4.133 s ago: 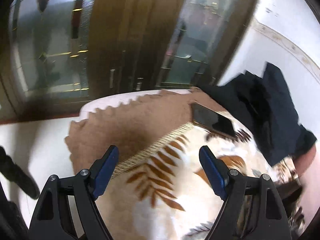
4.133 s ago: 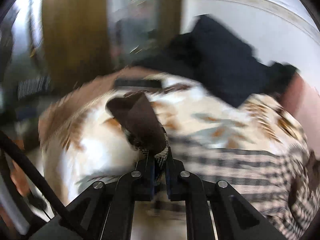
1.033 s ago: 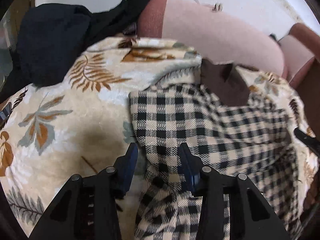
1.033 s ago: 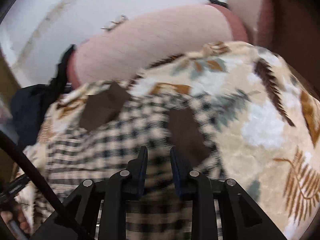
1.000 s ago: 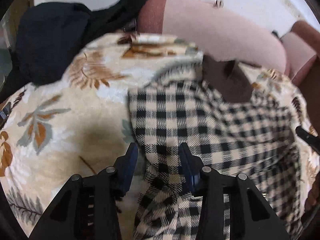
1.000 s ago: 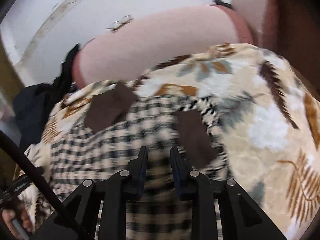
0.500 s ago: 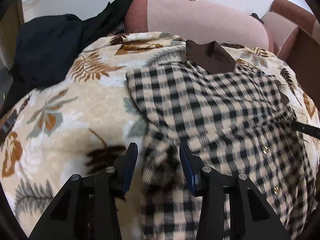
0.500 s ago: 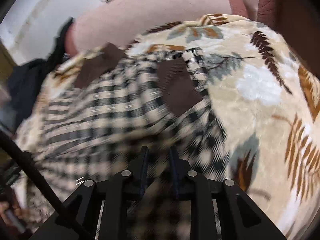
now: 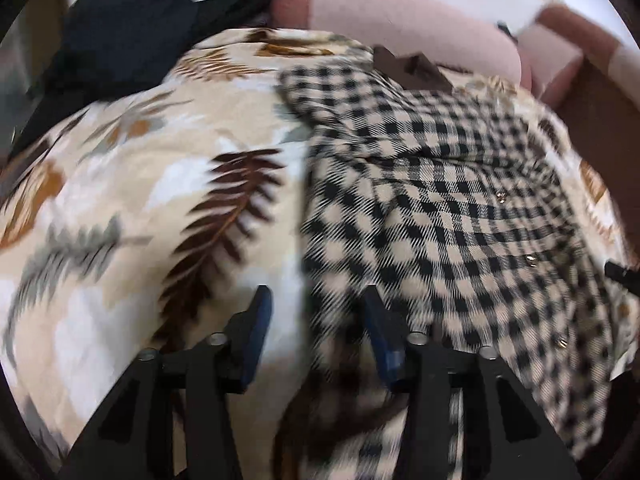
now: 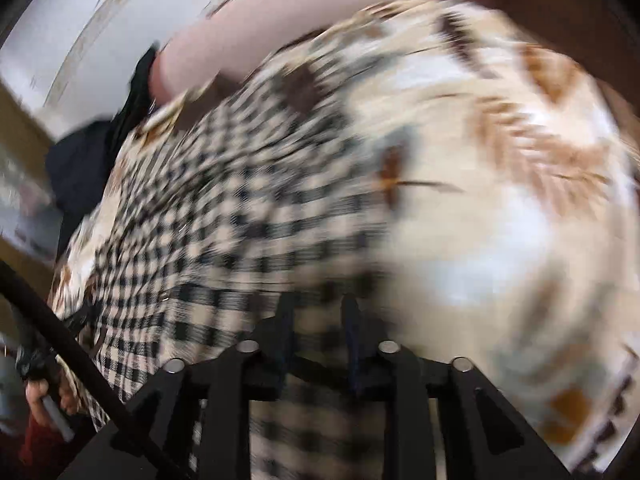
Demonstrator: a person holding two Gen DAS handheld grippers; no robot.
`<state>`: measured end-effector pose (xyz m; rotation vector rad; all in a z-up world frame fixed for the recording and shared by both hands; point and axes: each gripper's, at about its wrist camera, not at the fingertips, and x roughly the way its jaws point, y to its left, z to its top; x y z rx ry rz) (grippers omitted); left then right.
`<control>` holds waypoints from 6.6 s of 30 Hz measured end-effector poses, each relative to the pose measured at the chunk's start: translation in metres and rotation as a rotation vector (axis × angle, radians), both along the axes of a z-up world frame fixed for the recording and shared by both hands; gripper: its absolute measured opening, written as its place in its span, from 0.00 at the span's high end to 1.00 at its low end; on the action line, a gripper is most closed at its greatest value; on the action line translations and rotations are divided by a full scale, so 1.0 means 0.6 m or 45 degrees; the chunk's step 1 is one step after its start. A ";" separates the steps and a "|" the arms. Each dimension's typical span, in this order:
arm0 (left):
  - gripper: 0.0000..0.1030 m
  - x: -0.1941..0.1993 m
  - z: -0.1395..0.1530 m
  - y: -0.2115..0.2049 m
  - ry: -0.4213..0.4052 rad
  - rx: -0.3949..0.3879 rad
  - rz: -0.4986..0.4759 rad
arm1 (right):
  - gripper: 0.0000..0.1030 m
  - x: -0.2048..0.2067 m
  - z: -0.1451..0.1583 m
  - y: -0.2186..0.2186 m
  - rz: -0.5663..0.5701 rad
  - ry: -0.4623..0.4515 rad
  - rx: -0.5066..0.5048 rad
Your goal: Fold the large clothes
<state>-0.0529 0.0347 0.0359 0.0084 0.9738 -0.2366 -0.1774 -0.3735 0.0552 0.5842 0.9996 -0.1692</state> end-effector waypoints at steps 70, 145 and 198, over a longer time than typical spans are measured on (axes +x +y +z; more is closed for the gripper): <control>0.49 -0.168 -0.032 0.065 0.165 -0.397 -0.087 | 0.59 -0.179 -0.046 -0.047 -0.168 0.016 0.321; 0.96 0.044 0.163 0.015 0.056 -0.526 -0.006 | 0.91 0.083 0.143 0.027 0.183 -0.273 0.223; 0.50 0.118 0.227 0.065 -0.101 -0.029 0.273 | 0.86 0.468 -0.041 0.196 0.339 0.071 -0.333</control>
